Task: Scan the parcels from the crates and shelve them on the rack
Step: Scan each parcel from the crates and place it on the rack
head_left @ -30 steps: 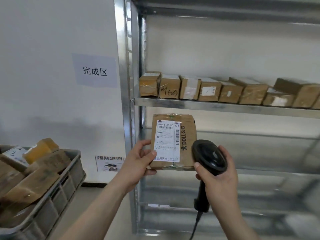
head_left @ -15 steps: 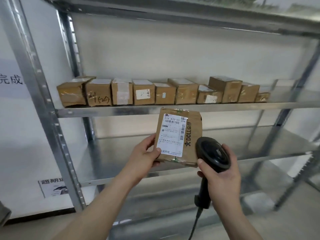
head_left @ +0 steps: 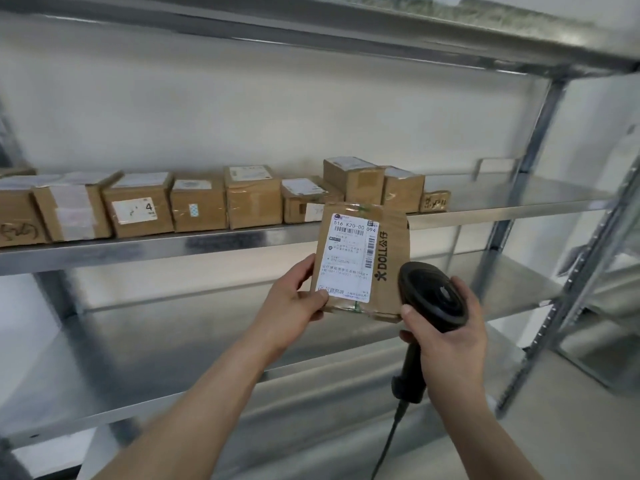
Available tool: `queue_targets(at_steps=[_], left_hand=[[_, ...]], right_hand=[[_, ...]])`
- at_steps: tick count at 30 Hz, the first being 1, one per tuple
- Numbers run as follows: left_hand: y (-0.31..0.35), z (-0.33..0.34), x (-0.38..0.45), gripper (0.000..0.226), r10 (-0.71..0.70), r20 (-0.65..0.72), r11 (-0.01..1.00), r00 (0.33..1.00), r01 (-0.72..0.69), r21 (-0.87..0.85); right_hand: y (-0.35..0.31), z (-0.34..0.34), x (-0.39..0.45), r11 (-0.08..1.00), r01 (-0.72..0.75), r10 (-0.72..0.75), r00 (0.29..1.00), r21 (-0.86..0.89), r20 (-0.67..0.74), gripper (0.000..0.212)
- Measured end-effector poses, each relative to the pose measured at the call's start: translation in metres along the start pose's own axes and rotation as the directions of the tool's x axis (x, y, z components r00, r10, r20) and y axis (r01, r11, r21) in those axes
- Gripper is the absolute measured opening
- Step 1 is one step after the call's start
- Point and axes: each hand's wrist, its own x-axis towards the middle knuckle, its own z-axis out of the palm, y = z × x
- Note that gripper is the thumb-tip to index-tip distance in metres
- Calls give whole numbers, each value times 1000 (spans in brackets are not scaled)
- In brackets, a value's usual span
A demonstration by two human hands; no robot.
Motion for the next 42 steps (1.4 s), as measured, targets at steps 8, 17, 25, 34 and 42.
queue_targets(at_steps=[8, 17, 25, 34, 42], left_hand=[[-3, 43, 56, 59, 43, 98, 999, 994, -42, -10], [-5, 85, 108, 61, 69, 224, 997, 972, -57, -56], [-1, 127, 151, 66, 169, 270, 985, 948, -169, -21], [0, 204, 218, 59, 221, 228, 960, 948, -252, 121], [16, 298, 276, 57, 248, 124, 922, 961, -273, 273]], right_hand=[[1, -22, 45, 1000, 18, -17, 996, 14, -91, 78], [-5, -37, 79, 997, 55, -64, 968, -45, -243, 81], [-12, -58, 122, 996, 84, -84, 957, -12, -279, 69], [3, -104, 219, 993, 117, -110, 953, 8, -281, 71], [18, -163, 350, 990, 120, -105, 979, 77, -175, 65]])
